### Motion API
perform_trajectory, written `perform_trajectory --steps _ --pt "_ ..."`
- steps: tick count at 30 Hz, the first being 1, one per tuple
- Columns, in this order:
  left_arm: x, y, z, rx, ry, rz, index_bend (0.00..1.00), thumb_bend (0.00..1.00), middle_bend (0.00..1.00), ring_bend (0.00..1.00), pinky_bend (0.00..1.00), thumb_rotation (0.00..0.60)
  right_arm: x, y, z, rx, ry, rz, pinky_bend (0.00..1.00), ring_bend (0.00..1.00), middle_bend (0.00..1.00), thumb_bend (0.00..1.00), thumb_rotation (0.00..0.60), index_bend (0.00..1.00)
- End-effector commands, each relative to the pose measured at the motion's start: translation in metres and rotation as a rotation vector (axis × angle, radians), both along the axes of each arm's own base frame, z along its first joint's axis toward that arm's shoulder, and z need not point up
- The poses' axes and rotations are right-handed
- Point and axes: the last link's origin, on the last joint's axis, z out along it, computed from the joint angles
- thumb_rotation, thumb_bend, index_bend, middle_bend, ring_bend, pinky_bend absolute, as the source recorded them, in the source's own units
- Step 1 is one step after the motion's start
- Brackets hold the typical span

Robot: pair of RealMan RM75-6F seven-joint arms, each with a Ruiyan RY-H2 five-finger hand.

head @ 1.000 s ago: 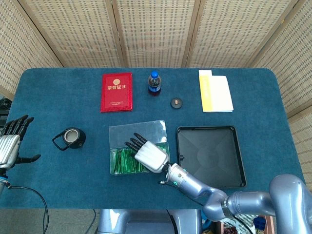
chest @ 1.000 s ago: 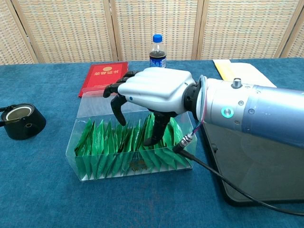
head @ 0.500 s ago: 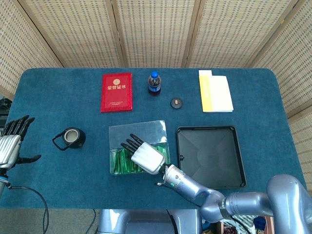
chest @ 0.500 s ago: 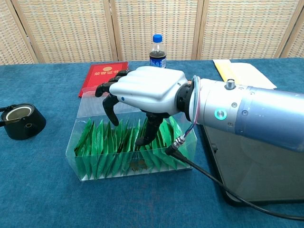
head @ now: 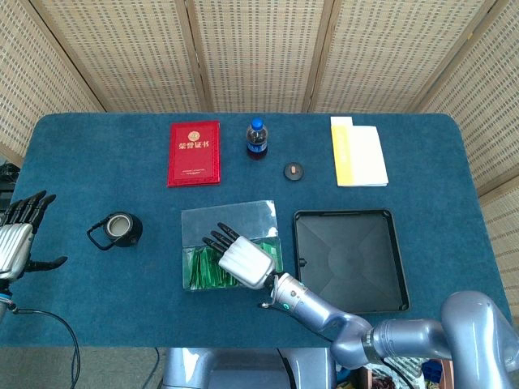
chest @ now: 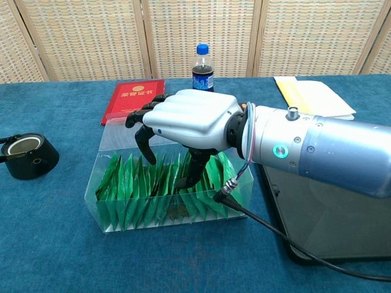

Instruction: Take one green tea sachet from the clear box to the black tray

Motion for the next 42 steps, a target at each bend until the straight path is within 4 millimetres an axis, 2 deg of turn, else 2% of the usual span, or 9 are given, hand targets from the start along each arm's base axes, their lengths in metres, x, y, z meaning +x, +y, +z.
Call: perform_trajectory --steps 1,10,22,33,42 --pt "0.000 0.000 0.000 0.000 0.000 0.000 0.00 0.10 0.00 0.00 0.00 0.600 -0.002 -0.002 0.000 -0.006 0.006 -0.003 0.12 0.12 0.19 0.35 0.600 0.48" --pt "0.000 0.001 -0.001 -0.003 0.004 0.003 0.00 0.10 0.00 0.00 0.00 0.600 -0.006 -0.004 -0.001 -0.002 0.017 -0.005 0.12 0.12 0.19 0.37 0.600 0.48" --pt "0.000 0.001 -0.001 -0.004 0.005 0.003 0.00 0.10 0.00 0.00 0.00 0.600 -0.008 -0.006 0.008 -0.007 0.018 -0.001 0.12 0.12 0.19 0.38 0.600 0.48" --pt "-0.001 0.001 -0.001 -0.002 0.005 0.006 0.00 0.10 0.00 0.00 0.00 0.600 -0.007 -0.008 0.003 -0.012 0.033 -0.002 0.12 0.12 0.19 0.38 0.600 0.48" --pt "-0.001 0.002 -0.002 -0.006 0.006 0.004 0.00 0.10 0.00 0.00 0.00 0.600 -0.015 -0.010 0.013 -0.025 0.065 0.004 0.15 0.12 0.19 0.38 0.600 0.48"
